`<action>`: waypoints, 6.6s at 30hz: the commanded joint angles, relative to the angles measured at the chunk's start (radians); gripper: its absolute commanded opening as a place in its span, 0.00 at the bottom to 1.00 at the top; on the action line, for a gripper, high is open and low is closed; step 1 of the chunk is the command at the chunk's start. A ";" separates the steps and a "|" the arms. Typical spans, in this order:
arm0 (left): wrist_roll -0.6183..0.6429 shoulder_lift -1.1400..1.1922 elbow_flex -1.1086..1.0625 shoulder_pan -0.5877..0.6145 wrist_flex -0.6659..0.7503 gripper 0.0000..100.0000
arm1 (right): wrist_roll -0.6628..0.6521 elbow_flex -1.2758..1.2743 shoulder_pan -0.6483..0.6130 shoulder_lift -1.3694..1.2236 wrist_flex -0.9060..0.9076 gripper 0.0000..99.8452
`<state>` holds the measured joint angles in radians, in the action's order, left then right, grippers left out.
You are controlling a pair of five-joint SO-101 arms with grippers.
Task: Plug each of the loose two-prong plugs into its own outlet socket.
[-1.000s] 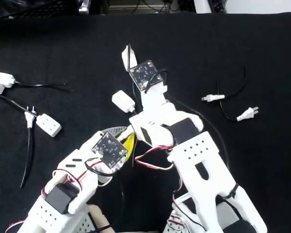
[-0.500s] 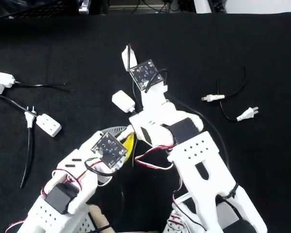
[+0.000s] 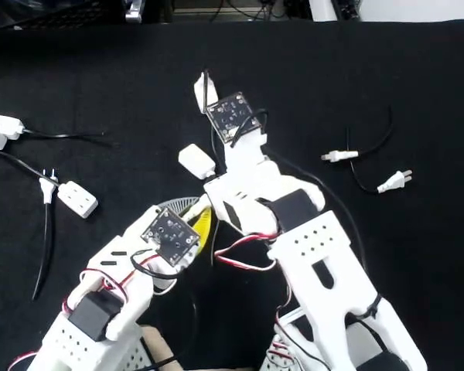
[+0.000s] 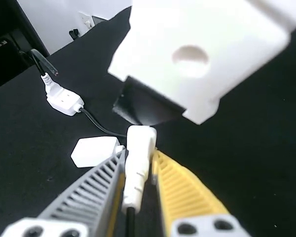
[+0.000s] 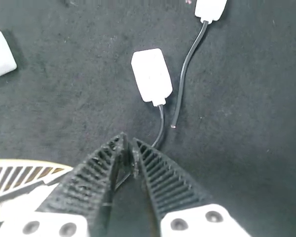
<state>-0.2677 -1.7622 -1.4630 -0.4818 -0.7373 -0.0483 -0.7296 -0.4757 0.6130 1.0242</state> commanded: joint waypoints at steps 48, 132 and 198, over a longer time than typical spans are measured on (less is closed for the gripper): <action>0.014 0.554 0.407 0.341 -0.166 0.03 | 0.256 0.492 0.511 -0.923 -0.069 0.25; 0.037 1.890 2.597 -0.050 -1.026 0.03 | 0.193 0.533 0.824 -0.547 0.144 0.25; 0.080 -0.021 -0.239 0.004 0.295 0.03 | -0.041 1.122 0.048 -0.544 0.730 0.08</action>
<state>-0.1910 -1.7653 -1.6855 -0.4680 -0.4427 -0.0944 0.3015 -0.4112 0.0222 1.7192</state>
